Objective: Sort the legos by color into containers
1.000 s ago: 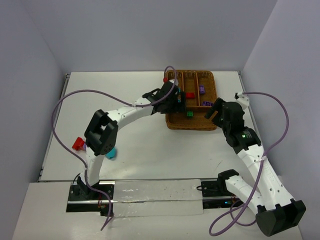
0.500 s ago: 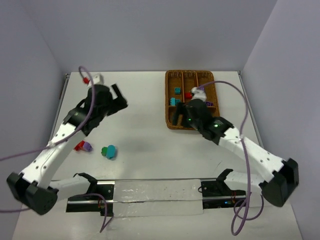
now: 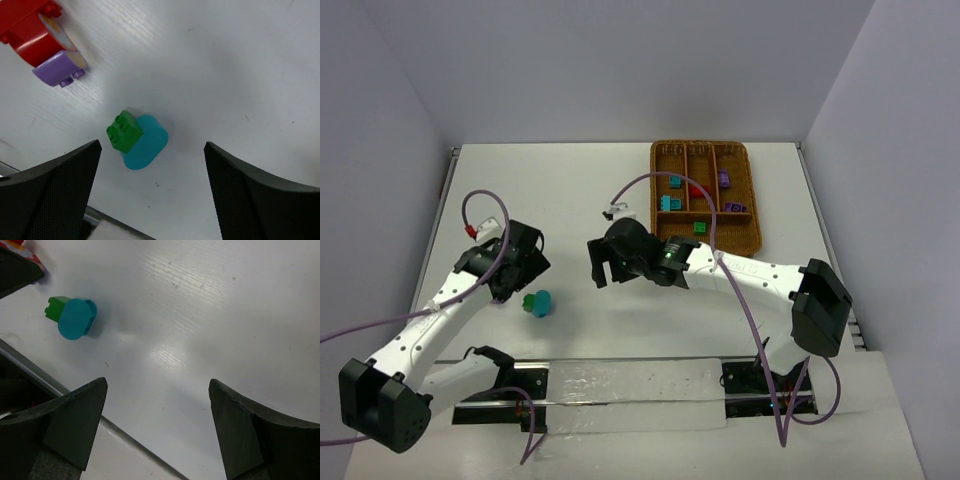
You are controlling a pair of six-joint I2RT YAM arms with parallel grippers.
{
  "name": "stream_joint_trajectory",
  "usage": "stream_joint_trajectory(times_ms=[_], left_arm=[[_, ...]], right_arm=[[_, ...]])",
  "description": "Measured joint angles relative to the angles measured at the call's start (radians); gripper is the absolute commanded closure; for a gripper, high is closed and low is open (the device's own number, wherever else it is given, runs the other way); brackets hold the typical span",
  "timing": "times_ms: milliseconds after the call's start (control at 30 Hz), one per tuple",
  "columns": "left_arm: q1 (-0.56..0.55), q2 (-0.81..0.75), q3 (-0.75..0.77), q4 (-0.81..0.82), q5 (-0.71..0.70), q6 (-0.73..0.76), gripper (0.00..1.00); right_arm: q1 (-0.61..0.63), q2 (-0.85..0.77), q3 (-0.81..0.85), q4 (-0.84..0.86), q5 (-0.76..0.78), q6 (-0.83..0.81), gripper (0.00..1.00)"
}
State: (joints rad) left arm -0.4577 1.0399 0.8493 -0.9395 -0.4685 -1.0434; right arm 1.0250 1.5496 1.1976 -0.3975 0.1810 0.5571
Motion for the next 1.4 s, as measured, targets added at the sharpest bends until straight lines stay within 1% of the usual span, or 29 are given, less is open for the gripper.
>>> stream_joint_trajectory(times_ms=[167,267,333,433,500,567,767,833,867,900,933,1000,1133,1300,1400], left_arm=[[0.021,-0.008,-0.075,0.002,0.008,-0.113,0.08],[0.081,-0.015,-0.142,0.027,0.037,-0.155,0.07],[0.123,-0.018,-0.172,0.034,0.060,-0.181,0.04],[0.150,-0.031,-0.185,0.046,0.095,-0.227,0.04],[0.157,-0.033,-0.185,0.060,0.116,-0.267,0.06],[0.162,-0.017,-0.183,0.064,0.137,-0.316,0.10],[0.166,0.145,-0.144,0.028,0.189,-0.441,0.17],[0.166,0.174,-0.137,0.021,0.199,-0.466,0.19],[0.167,0.176,-0.136,0.019,0.204,-0.476,0.25],[0.167,0.175,-0.137,0.018,0.208,-0.487,0.27],[0.167,0.170,-0.137,0.018,0.209,-0.498,0.33],[0.168,0.153,-0.137,0.017,0.211,-0.516,0.36],[0.170,0.116,-0.137,0.006,0.204,-0.542,0.37],[0.171,0.104,-0.140,0.006,0.199,-0.544,0.34],[0.171,0.119,-0.146,0.008,0.200,-0.541,0.37]], right_arm=[[0.005,0.003,0.000,0.002,-0.018,0.000,0.10],[0.004,0.003,0.000,0.001,-0.017,-0.001,0.10],[0.004,0.003,0.000,0.001,-0.016,-0.002,0.10],[0.004,0.003,-0.001,0.001,-0.013,-0.005,0.10],[0.004,0.003,-0.002,0.001,-0.013,-0.005,0.10],[0.004,0.003,-0.005,0.002,-0.013,-0.005,0.10],[0.004,0.003,-0.015,0.001,-0.013,-0.005,0.10],[0.004,0.003,-0.018,0.002,-0.013,-0.005,0.10],[0.004,0.003,-0.021,0.002,-0.012,-0.005,0.10],[0.004,0.003,-0.025,0.002,-0.011,-0.005,0.10],[0.004,0.003,-0.028,0.000,-0.011,-0.005,0.10],[0.004,0.003,-0.031,-0.001,-0.009,-0.005,0.10],[0.004,0.003,-0.031,0.000,-0.009,-0.005,0.10],[0.004,0.003,-0.031,0.000,-0.010,-0.005,0.10],[0.004,0.004,-0.031,0.000,-0.010,-0.004,0.10]])
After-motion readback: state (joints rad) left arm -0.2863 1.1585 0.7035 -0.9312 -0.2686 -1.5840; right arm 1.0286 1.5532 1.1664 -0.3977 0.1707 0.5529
